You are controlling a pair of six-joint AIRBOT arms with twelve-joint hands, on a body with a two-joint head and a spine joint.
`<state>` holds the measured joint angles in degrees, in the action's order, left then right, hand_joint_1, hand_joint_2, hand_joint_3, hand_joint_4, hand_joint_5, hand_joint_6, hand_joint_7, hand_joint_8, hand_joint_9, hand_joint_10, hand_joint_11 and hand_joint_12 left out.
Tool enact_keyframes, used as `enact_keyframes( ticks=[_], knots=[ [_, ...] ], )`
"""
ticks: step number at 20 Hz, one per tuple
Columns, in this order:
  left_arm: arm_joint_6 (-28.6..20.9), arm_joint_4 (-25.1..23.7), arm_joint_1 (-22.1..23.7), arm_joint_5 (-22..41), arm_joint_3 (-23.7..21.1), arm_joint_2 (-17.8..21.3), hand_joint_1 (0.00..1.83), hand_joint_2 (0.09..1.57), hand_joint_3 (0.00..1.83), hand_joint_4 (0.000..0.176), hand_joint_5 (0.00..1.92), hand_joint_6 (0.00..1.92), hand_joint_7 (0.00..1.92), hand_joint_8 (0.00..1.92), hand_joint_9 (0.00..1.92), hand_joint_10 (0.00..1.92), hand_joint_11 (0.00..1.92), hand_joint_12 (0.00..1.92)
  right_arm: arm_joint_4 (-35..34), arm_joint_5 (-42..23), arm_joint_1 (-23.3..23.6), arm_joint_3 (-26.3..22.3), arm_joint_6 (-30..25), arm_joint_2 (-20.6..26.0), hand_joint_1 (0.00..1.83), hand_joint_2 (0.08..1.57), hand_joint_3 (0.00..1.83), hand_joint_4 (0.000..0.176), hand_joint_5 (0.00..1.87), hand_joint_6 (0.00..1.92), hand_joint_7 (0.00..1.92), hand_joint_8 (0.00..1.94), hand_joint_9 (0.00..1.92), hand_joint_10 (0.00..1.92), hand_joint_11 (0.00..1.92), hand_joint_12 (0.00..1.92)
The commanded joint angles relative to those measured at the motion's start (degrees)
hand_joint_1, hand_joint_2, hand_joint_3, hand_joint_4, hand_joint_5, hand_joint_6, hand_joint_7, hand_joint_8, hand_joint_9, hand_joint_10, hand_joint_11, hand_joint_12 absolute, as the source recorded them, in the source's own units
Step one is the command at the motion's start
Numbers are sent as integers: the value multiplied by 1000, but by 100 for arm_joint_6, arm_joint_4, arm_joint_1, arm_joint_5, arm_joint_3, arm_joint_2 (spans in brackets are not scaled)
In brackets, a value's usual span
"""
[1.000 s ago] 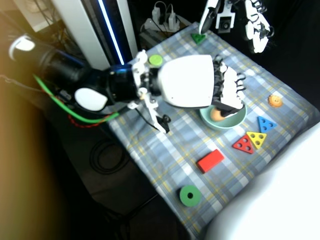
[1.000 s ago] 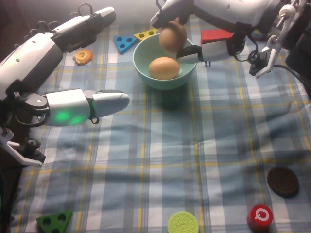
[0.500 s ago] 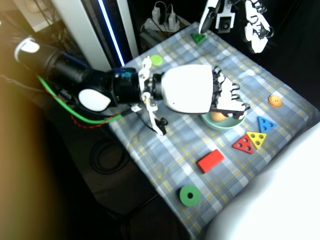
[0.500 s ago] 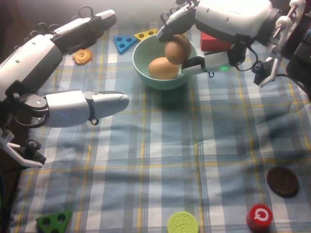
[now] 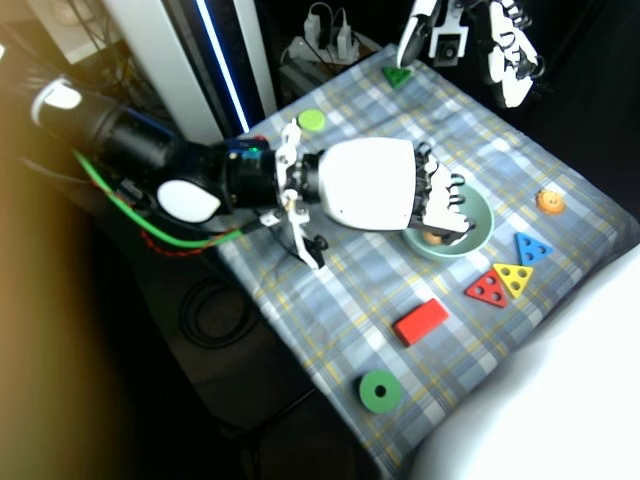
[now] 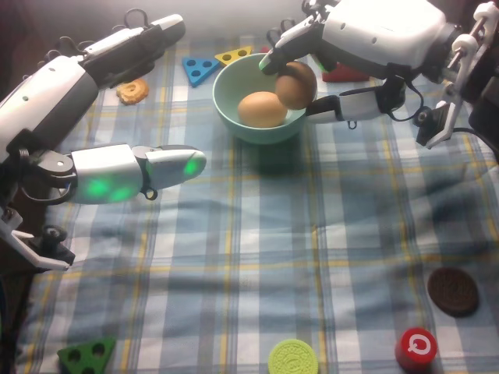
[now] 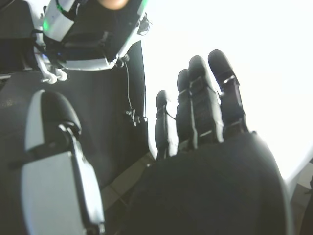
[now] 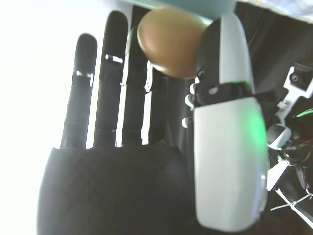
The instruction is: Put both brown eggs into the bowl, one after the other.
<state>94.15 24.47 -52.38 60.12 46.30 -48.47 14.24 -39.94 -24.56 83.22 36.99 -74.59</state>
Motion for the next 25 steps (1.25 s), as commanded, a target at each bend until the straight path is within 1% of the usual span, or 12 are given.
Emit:
enact_keyframes(
  ticks=[1,2,4,13,15,16,17,19,20,21,23,25],
  knots=[
    [-79,-161,44,719,20,-3,850,904,4,165,257,1,291,4,349,2,0,879,-150,-708,34,-19,-8,31,1365,1063,0,0,771,58,762,436,754,576,517,1181],
    [-83,-161,43,719,20,-3,847,905,2,163,260,2,295,3,355,4,0,910,-163,-708,26,-19,-8,39,1370,1041,0,0,719,12,750,146,785,421,565,1094],
    [-95,-161,42,718,19,-3,871,906,0,161,262,1,292,0,349,2,0,948,-189,-708,21,-26,-8,72,1328,1031,0,0,632,0,659,0,789,88,515,1029],
    [-224,-164,6,792,17,-5,863,928,5,157,278,0,298,0,336,0,0,949,-362,-895,-119,-112,-8,195,1183,1040,0,4,604,0,618,0,720,3,396,985],
    [-516,-232,-38,967,28,18,895,950,6,138,298,4,310,3,323,1,0,974,-530,-1276,-273,-286,-8,410,1067,1095,8,20,552,0,574,0,628,1,246,1026],
    [-807,-321,-74,1124,53,58,888,959,4,126,304,3,322,4,333,4,0,994,-686,-1597,-412,-417,-8,584,1025,1115,14,5,550,1,567,0,618,0,242,1031],
    [-1109,-414,-103,1277,88,89,905,981,8,58,284,3,340,6,330,1,0,905,-845,-1903,-580,-549,-8,761,903,1158,7,0,525,0,575,1,627,3,247,975],
    [-2070,-670,-189,1668,275,145,798,1008,3,46,222,0,299,0,254,0,0,485,-1322,-2793,-1113,-876,-8,1150,739,1236,2,0,525,0,587,1,635,3,290,892],
    [-2689,-769,-231,1858,413,143,716,990,0,31,139,0,263,0,242,1,0,525,-1563,-3249,-1416,-1044,-8,1287,604,1313,1,7,497,0,602,1,645,2,322,752],
    [-3360,-860,-273,2077,585,110,679,995,0,42,109,0,240,0,239,1,0,573,-1768,-3687,-1686,-1206,-8,1408,466,1352,10,5,471,3,605,1,668,8,345,716],
    [-4458,-1001,-372,2599,871,18,690,987,0,22,102,0,346,1,412,15,26,817,-2118,-4514,-2221,-1492,-8,1600,470,1309,0,0,457,2,579,5,679,7,367,716],
    [-5091,-1048,-486,3114,990,-29,479,1078,11,0,90,0,394,0,527,10,140,893,-2306,-5255,-2597,-1730,-8,1721,561,1259,0,69,255,0,402,0,497,0,286,553]
  ],
)
